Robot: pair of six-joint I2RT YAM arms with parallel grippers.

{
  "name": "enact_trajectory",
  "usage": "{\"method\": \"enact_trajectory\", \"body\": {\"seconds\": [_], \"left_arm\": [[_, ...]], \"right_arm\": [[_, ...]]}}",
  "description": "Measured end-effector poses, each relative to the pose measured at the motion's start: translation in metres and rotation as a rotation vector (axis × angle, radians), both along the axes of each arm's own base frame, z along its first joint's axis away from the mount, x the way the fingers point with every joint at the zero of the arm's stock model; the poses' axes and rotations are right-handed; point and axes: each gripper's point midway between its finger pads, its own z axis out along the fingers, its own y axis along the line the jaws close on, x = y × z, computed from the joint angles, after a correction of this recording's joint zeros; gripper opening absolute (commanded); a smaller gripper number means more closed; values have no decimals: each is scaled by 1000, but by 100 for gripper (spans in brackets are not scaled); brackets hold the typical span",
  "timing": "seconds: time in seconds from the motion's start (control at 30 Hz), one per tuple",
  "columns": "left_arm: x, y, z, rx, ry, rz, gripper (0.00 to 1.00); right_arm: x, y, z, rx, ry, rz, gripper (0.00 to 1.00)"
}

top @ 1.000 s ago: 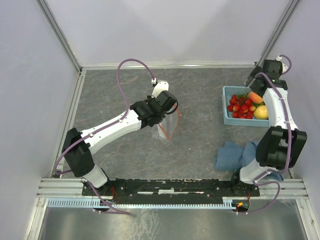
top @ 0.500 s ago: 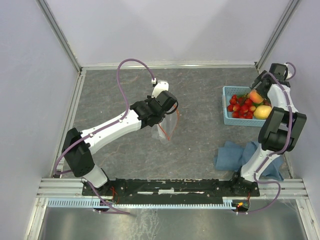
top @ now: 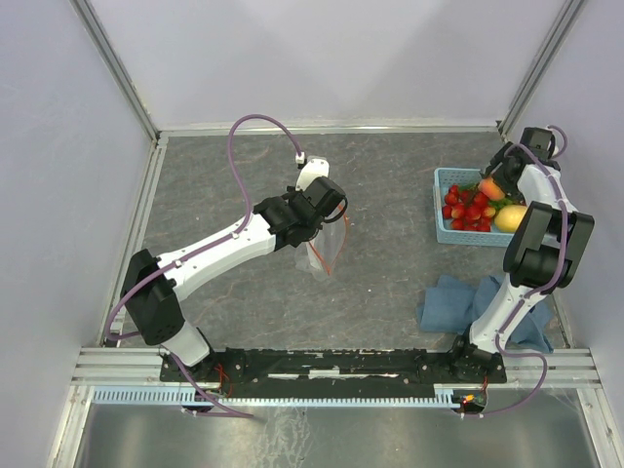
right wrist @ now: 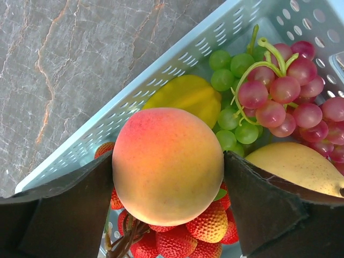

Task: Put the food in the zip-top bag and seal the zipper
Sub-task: Pick up the fake fruit from the bin.

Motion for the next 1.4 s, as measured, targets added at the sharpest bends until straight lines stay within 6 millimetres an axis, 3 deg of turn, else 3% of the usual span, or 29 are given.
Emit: {"method": "enact_trajectory", "body": {"seconds": [0.2,0.43,0.57,0.8,1.0,1.4], "left_arm": [[0,0,0,-1,2,-2,3],[0,-1,0,-2,3,-3,3],[0,-1,0,-2,3,-3,3],[-1,-2,-1,-9,11,-10,3],[2,1,-2,-14,17,-2,3],[5,-6,-2,-63,30,-22,3]], "right_arm": [[0,1,-3,2,-4,6,58],[-9,7,-2,15,-1,15,55],[-16,14,17,23,-38,28,55],[-31,37,72,21,-157,78,55],[-47,85,97,51,-226,189,56],[-101,215,126,143,-369,528,57]]}}
